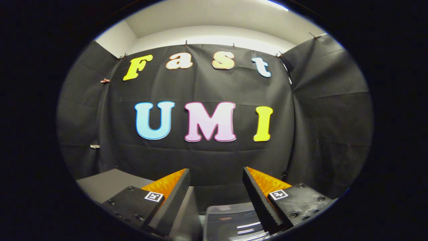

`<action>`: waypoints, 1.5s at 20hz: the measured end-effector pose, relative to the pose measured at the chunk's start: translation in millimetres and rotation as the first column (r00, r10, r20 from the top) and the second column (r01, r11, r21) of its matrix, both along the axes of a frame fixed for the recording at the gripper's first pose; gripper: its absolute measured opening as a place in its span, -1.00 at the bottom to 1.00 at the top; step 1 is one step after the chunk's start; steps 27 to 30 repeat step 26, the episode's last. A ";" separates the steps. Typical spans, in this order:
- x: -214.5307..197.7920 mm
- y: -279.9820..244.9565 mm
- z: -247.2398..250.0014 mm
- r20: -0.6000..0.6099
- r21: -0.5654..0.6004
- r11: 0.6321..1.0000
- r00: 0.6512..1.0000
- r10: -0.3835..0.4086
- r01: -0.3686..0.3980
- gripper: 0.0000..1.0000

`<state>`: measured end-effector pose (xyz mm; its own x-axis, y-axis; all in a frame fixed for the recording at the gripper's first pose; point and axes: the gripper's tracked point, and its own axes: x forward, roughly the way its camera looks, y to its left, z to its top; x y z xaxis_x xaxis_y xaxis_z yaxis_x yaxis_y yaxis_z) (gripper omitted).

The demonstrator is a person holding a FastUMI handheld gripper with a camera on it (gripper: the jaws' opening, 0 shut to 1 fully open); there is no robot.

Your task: Put the clothes into the washing machine and then close the washing machine lid.

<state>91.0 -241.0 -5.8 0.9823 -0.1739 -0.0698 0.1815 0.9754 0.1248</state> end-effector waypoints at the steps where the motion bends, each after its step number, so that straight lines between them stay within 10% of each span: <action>1: -0.6 16.3 0.9 0.007 0.023 1.000 1.000 0.012 -0.012 0.98; 12: -25.1 193.7 24.0 0.070 0.020 0.982 0.980 0.188 -0.190 0.97; 30: -24.8 224.7 11.1 0.020 -0.007 0.976 0.975 0.220 -0.220 0.96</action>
